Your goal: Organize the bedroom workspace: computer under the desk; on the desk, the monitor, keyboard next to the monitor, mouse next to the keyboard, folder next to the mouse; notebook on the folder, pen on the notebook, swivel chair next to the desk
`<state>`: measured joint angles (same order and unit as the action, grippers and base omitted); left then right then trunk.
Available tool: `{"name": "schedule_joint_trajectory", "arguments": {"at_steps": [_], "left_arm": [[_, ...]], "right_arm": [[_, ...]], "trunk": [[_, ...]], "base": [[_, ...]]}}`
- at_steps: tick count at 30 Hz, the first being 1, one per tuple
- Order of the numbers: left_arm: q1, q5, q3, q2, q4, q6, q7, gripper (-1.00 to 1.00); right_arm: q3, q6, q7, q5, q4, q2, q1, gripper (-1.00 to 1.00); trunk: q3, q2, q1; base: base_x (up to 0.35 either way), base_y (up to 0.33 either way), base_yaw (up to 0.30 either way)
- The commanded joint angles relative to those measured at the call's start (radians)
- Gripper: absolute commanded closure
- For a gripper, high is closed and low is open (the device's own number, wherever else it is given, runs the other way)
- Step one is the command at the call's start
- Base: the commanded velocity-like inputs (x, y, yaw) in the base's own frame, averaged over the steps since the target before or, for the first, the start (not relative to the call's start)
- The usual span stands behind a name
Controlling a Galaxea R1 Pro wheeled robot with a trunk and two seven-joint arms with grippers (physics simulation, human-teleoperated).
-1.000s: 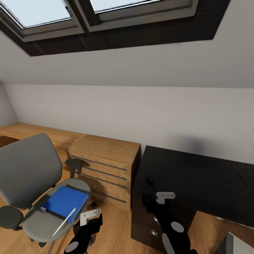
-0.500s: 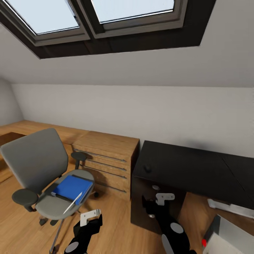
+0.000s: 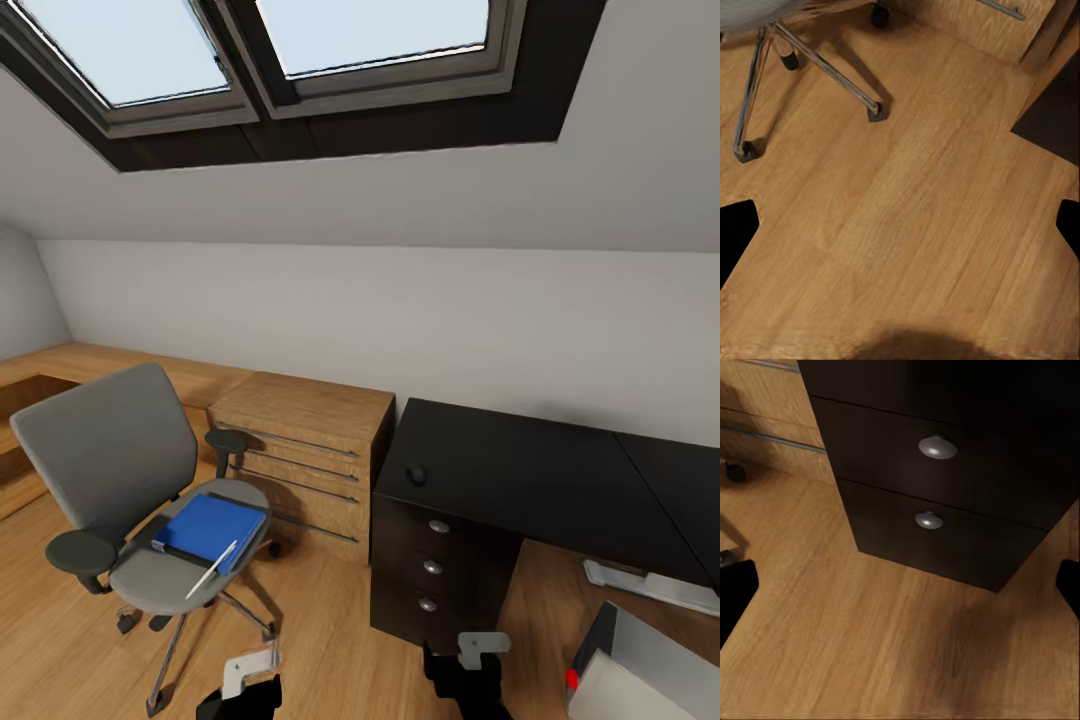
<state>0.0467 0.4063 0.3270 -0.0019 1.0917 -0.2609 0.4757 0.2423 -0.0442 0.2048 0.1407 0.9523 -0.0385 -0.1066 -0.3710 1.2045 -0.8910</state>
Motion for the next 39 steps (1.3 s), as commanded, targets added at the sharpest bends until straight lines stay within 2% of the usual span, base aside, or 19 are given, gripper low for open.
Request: {"name": "schedule_joint_trajectory", "arguments": {"at_steps": [1,2,4,6,7,10,14,22,26,33,38,39], "left_arm": [[0.001,0.007,0.003,0.0,-0.027,-0.003,0.007,-1.0],[0.001,0.007,0.003,0.0,-0.107,-0.002,0.005,-1.0],[0.001,0.008,0.002,0.0,-0.164,0.012,0.003,-1.0],[0.001,0.007,0.003,0.0,-0.237,0.062,0.001,-1.0],[0.001,0.005,0.004,0.001,-0.386,0.266,-0.005,-1.0],[0.001,0.002,0.01,-0.001,-0.407,0.304,-0.006,-1.0],[0.001,0.0,0.024,-0.001,-0.412,0.313,-0.002,-1.0],[0.001,0.002,0.022,-0.001,-0.414,0.317,0.005,-1.0],[0.001,0.003,0.025,-0.001,-0.416,0.318,0.006,-1.0],[0.001,0.003,0.028,-0.001,-0.417,0.318,0.004,-1.0],[0.001,0.003,0.029,-0.001,-0.417,0.318,0.001,-1.0],[0.001,0.003,0.03,-0.001,-0.417,0.319,0.0,-1.0]], "right_arm": [[0.003,0.03,0.007,0.008,-0.038,0.006,-0.001,-1.0],[0.002,0.083,0.006,0.008,-0.123,0.012,-0.001,-1.0],[0.001,0.112,0.003,0.009,-0.185,0.013,-0.001,-1.0],[0.001,0.162,0.003,0.009,-0.262,0.013,-0.001,-1.0],[0.026,0.332,0.002,0.0,-0.385,0.005,-0.001,-1.0],[0.077,0.367,0.007,-0.003,-0.403,-0.006,-0.001,-1.0],[0.094,0.374,0.008,-0.003,-0.408,-0.009,-0.001,-1.0],[0.104,0.378,0.008,-0.003,-0.447,-0.012,-0.001,-1.0],[0.105,0.378,0.008,-0.001,-0.458,-0.013,-0.001,-1.0],[0.105,0.378,0.01,0.002,-0.46,-0.015,-0.001,-1.0],[0.106,0.378,0.01,0.002,-0.461,-0.017,-0.001,-1.0],[0.105,0.378,0.009,0.0,-0.463,-0.025,-0.001,-1.0]], "trunk": [[0.002,-0.006,0.004],[0.005,-0.013,0.008],[0.012,-0.027,0.015],[0.018,-0.041,0.023],[0.021,-0.048,0.027],[0.021,-0.048,0.027],[0.024,-0.048,0.027],[0.029,-0.048,0.027],[0.029,-0.048,0.027],[0.022,-0.048,0.027],[0.015,-0.048,0.027],[0.013,-0.048,0.027]], "base": [[0.0,0.0,0.0],[0.0,0.0,0.0],[0.0,0.0,0.0],[0.0,0.0,0.0],[0.0,0.0,0.0],[0.0,0.0,-0.024],[0.0,0.0,-0.163],[-0.005,0.0,-0.245],[-0.217,0.0,-0.273],[-0.279,0.0,-0.219],[-0.045,0.0,-0.129],[-0.014,0.0,-0.112]]}}
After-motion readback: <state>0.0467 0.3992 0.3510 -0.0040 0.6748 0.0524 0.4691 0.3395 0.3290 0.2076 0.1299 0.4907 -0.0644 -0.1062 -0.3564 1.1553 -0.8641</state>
